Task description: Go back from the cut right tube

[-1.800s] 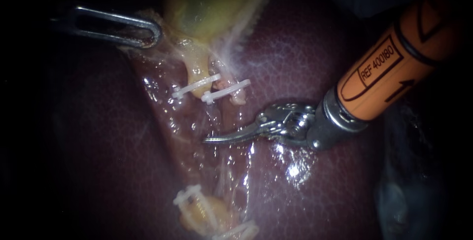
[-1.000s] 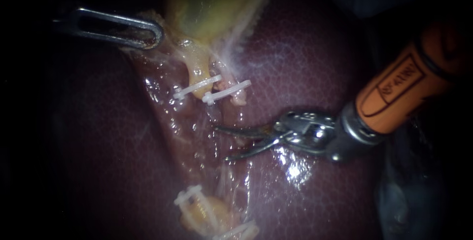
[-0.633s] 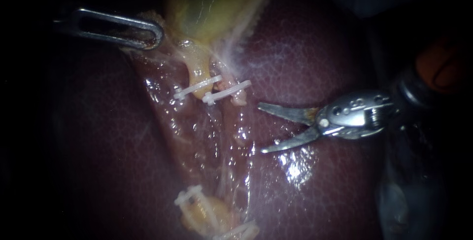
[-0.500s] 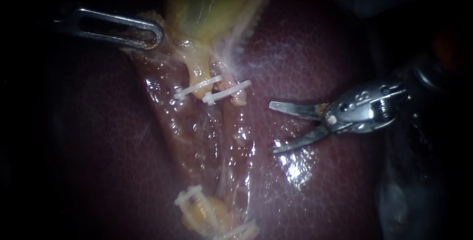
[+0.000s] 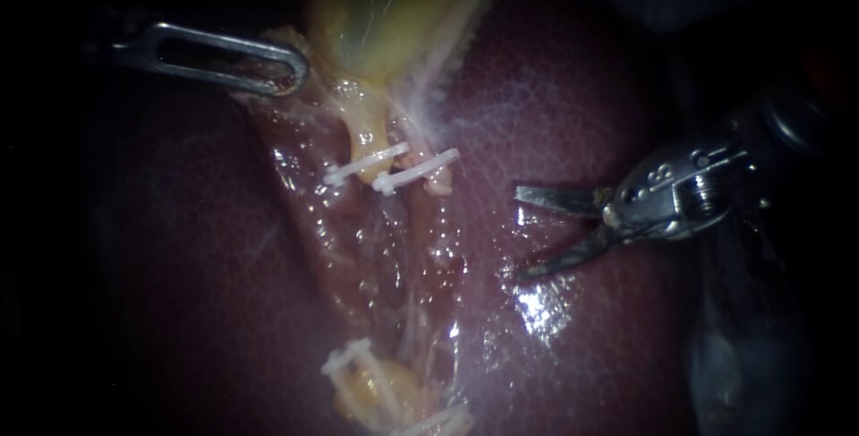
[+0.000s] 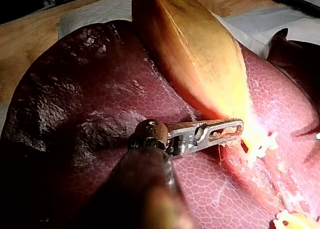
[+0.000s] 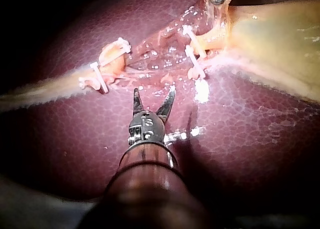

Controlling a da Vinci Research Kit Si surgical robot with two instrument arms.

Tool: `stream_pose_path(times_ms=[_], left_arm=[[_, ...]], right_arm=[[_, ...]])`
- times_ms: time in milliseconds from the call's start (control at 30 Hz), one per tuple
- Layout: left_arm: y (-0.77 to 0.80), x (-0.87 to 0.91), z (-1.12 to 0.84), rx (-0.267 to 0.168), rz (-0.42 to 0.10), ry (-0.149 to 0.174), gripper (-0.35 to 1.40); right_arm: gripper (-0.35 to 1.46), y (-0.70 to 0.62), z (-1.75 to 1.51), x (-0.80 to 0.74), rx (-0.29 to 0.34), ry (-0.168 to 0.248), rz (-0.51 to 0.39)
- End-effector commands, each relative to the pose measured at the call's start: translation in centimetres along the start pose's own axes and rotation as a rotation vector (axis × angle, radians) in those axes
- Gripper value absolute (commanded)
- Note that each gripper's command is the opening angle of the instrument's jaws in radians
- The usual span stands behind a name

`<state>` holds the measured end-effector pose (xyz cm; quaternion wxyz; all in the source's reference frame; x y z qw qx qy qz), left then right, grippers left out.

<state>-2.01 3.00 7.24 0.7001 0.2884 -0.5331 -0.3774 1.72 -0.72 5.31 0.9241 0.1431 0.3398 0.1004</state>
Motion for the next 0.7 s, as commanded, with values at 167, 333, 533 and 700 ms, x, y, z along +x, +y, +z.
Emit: stream_pose_path(times_ms=[167,333,533,700], left_arm=[[0.13,0.24,0.30,0.009,-0.013,0.025,-0.35],[0.23,0.36,0.43,0.013,-0.028,0.035,-0.35],[0.23,0.35,0.41,0.014,-0.029,0.036,-0.35],[0.23,0.31,0.35,0.019,-0.031,0.037,-0.35]], right_arm=[[1.45,0.00,-0.02,-0.02,0.004,0.002,-0.001],[1.45,0.00,-0.02,-0.03,0.005,0.002,-0.002],[1.45,0.00,-0.03,-0.03,0.005,0.002,-0.002],[1.45,0.00,0.00,-0.02,0.020,0.008,-0.001]])
